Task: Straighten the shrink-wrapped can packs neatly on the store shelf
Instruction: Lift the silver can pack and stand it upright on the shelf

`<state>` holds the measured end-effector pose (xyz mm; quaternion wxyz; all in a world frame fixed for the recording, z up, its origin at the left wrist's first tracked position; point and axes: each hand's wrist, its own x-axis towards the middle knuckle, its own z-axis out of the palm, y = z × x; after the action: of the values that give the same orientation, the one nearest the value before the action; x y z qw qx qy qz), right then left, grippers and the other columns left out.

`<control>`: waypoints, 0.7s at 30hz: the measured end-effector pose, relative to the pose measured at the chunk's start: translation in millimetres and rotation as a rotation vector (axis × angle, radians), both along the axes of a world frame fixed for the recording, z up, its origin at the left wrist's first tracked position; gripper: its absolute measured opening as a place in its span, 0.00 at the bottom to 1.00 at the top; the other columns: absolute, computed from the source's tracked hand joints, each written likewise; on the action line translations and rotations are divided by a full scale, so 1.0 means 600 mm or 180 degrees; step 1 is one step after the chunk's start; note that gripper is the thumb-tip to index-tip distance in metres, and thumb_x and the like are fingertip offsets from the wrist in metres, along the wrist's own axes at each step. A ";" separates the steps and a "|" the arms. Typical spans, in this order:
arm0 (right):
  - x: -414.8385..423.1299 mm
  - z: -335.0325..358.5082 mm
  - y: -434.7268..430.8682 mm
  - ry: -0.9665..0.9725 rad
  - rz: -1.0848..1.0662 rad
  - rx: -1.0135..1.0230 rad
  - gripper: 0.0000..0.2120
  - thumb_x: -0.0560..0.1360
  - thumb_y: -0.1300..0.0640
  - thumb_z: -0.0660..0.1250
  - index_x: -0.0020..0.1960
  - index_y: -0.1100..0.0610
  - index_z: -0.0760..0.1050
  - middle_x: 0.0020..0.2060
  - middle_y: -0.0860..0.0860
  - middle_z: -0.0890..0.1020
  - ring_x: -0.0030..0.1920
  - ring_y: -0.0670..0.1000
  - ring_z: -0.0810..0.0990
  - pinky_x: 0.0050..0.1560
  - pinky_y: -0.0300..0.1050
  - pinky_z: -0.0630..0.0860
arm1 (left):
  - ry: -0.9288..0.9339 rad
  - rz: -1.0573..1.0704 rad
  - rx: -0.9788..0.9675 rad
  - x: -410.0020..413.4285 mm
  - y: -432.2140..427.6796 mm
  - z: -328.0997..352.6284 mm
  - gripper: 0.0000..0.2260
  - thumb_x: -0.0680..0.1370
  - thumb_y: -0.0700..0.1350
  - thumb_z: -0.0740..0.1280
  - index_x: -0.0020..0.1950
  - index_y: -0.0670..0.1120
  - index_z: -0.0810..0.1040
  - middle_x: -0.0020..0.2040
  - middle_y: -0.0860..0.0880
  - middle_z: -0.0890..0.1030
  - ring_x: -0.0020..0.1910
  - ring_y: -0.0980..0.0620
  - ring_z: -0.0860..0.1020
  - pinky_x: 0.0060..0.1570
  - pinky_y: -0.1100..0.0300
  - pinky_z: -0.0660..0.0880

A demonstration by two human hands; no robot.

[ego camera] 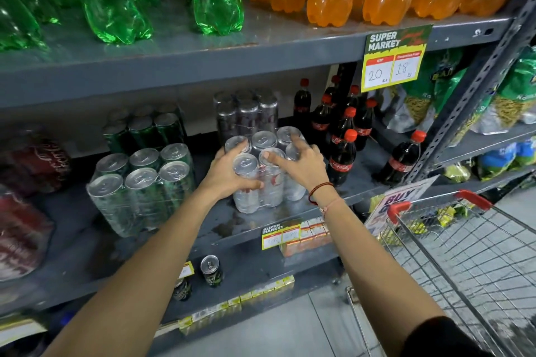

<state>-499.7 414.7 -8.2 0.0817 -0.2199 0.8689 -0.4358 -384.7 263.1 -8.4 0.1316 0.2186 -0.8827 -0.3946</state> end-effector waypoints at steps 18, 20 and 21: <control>0.030 0.012 0.046 -0.0060 0.0128 -0.0150 0.41 0.63 0.35 0.73 0.72 0.44 0.64 0.54 0.53 0.68 0.62 0.56 0.71 0.59 0.44 0.66 | 0.0053 0.0137 -0.0007 0.031 0.048 -0.013 0.47 0.60 0.51 0.79 0.74 0.57 0.59 0.74 0.49 0.59 0.73 0.49 0.59 0.58 0.65 0.57; 0.030 0.009 0.046 -0.0008 0.0112 -0.0131 0.41 0.63 0.34 0.72 0.71 0.44 0.64 0.54 0.54 0.69 0.61 0.56 0.71 0.60 0.46 0.67 | 0.0028 0.0106 -0.0026 0.030 0.045 -0.013 0.48 0.59 0.52 0.79 0.74 0.57 0.59 0.74 0.50 0.59 0.73 0.49 0.59 0.59 0.65 0.57; 0.030 0.008 0.045 0.0023 0.0102 -0.0123 0.41 0.62 0.34 0.72 0.71 0.44 0.64 0.54 0.54 0.70 0.61 0.57 0.71 0.60 0.46 0.67 | 0.0014 0.0088 -0.0024 0.031 0.044 -0.013 0.48 0.59 0.52 0.79 0.74 0.57 0.59 0.74 0.50 0.59 0.73 0.49 0.59 0.60 0.64 0.57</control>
<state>-481.7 441.7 -3.3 0.0814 -0.2370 0.8570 -0.4503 -366.4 289.4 -16.2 0.1398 0.2294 -0.8808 -0.3899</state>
